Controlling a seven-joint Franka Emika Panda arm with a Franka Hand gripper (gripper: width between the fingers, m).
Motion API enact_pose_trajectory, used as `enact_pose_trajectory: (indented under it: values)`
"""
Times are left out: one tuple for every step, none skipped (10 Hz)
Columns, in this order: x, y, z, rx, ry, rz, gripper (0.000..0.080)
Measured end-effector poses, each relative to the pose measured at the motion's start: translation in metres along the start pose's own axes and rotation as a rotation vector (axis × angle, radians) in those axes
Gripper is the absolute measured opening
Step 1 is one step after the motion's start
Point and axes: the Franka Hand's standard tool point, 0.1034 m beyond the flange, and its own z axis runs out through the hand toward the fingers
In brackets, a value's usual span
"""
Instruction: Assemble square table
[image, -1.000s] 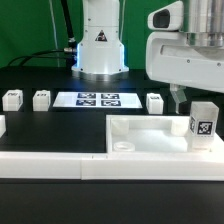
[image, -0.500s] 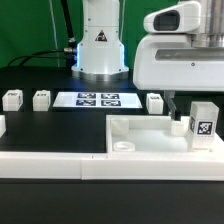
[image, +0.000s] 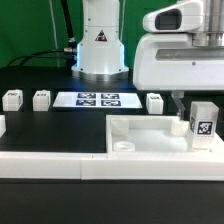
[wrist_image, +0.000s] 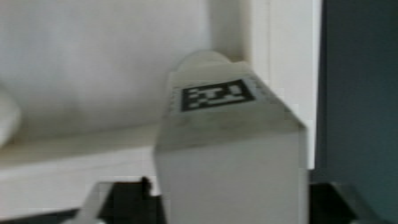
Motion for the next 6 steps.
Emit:
enact_pose_trajectory:
  values:
    - [0.0003,0.0008,0.0001,-0.001,0.000,0.038,0.0294]
    - [0.0005,0.0022,0.0004,-0.002,0.000,0.131,0.0294]
    - [0.0001,0.0049,0.0005,-0.008,-0.006,0.308,0.0294]
    - [-0.0019,0.0068,0.0004,-0.022,-0.020,0.538,0.0294]
    - [-0.0051,0.0048,0.0003,-0.032,-0.032,0.649,0.0294]
    - [-0.0064,0.0058,0.0004,-0.035,-0.036,0.877,0.0294]
